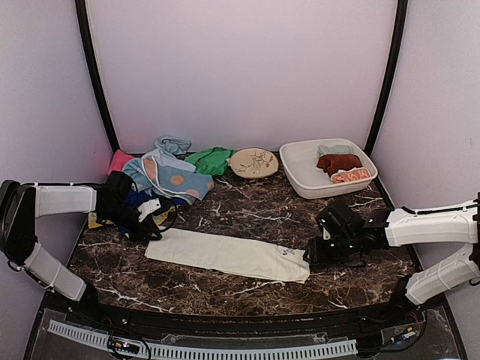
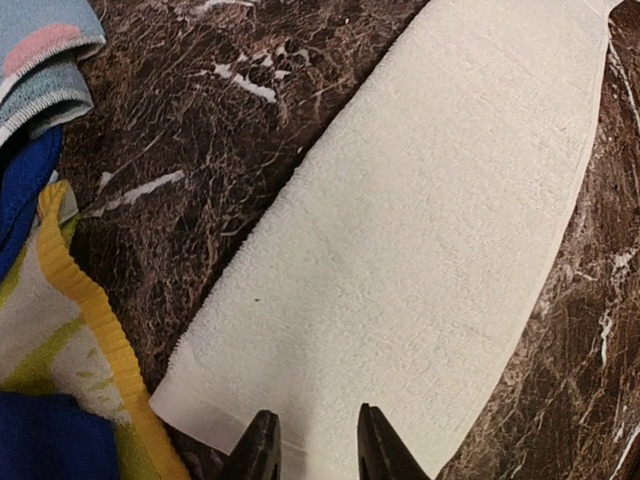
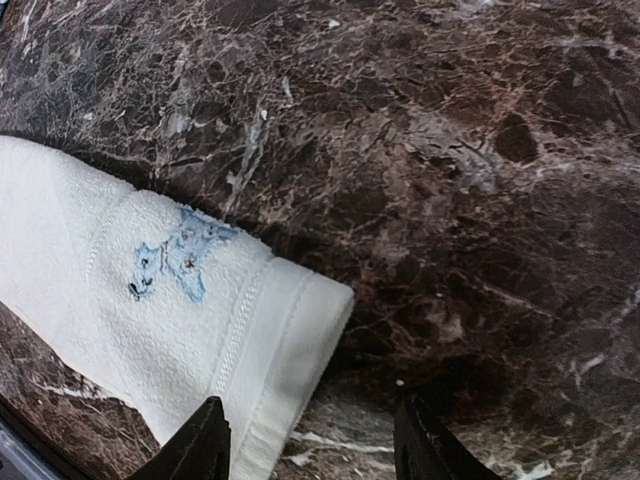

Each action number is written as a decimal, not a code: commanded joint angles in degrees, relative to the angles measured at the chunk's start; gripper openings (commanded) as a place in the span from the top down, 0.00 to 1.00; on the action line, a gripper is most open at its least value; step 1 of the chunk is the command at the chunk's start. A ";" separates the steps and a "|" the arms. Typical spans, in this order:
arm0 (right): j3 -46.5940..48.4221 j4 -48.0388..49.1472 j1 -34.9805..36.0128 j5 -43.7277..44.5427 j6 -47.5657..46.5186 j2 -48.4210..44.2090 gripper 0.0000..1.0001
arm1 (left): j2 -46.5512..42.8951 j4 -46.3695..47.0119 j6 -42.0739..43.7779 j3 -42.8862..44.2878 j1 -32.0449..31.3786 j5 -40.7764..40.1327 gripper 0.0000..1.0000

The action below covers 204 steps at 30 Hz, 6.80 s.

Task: Roll the towels
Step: Fold the towel at the center of the board, then smooth out the towel at the center of the board, then pick up the towel from the center of the board, then fold the towel at the center of the board.

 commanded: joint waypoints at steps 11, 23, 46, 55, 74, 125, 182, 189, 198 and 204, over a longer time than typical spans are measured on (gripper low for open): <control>-4.28 18.16 -7.16 -13.48 6.21 4.43 0.66 | 5.73 7.38 -0.45 -2.02 -0.08 -9.67 0.78; -10.30 26.63 -10.72 -15.33 10.81 1.38 1.00 | 6.57 8.02 0.10 -1.57 -0.07 -10.69 0.79; -0.33 9.87 -14.61 0.51 3.11 1.95 0.71 | 4.93 7.27 2.01 -1.11 -0.09 -11.82 0.79; 0.83 24.17 -7.93 -11.76 4.40 5.33 0.80 | 0.91 -1.51 -1.08 5.79 -0.04 -3.96 0.66; 1.60 13.02 -11.89 -2.88 -1.47 13.08 0.72 | 4.01 3.09 -1.69 -2.39 -6.30 -3.06 0.69; 2.51 8.13 -25.68 -5.39 -8.30 8.21 1.00 | 8.58 -2.04 -4.54 3.18 -12.52 -0.34 0.58; 54.19 5.12 4.38 -17.59 7.71 42.18 1.00 | -0.15 -8.41 -1.28 3.83 -0.11 5.19 0.49; 59.04 5.85 5.09 -18.25 9.22 47.79 1.00 | -0.67 -8.33 -0.81 3.40 -0.10 4.22 0.49; 60.41 10.54 5.63 -21.66 12.74 51.78 1.00 | -0.06 -8.22 -0.92 3.58 -0.07 4.62 0.49; 60.93 13.47 5.97 -22.12 14.91 52.52 1.00 | 0.20 -8.20 -1.14 3.56 -0.11 4.69 0.49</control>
